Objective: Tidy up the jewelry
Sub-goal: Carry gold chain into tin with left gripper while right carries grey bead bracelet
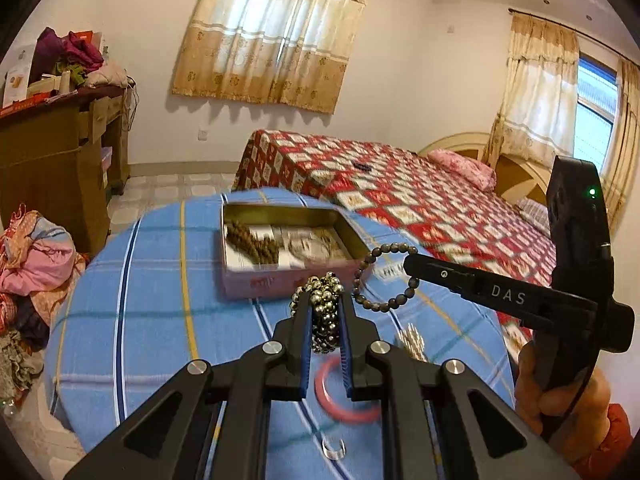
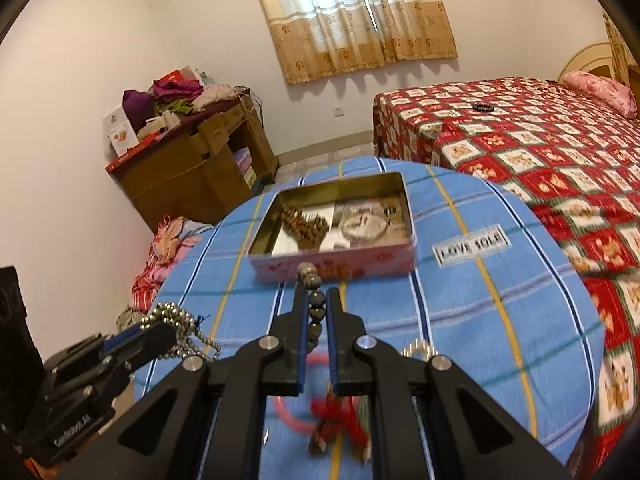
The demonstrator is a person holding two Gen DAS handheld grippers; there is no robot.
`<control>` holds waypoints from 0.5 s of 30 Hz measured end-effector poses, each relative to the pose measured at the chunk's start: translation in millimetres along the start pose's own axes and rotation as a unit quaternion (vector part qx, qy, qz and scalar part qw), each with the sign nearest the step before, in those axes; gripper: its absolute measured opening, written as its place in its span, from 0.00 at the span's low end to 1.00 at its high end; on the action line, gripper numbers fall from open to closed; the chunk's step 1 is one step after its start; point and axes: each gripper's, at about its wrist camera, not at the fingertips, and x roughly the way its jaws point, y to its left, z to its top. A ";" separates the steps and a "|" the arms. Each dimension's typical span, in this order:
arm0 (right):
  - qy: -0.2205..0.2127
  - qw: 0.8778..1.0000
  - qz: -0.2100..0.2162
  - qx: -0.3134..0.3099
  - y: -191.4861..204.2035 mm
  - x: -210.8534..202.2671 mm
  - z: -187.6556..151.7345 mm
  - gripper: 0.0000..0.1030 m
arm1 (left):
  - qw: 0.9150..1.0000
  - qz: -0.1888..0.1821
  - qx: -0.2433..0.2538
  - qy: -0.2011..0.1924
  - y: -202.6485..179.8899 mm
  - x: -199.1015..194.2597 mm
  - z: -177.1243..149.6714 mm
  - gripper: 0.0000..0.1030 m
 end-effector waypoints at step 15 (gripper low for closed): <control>0.019 0.994 0.048 0.099 -43.0 107.2 49.0 0.11 | 0.998 0.059 -0.001 -0.003 31.2 112.5 47.8 0.11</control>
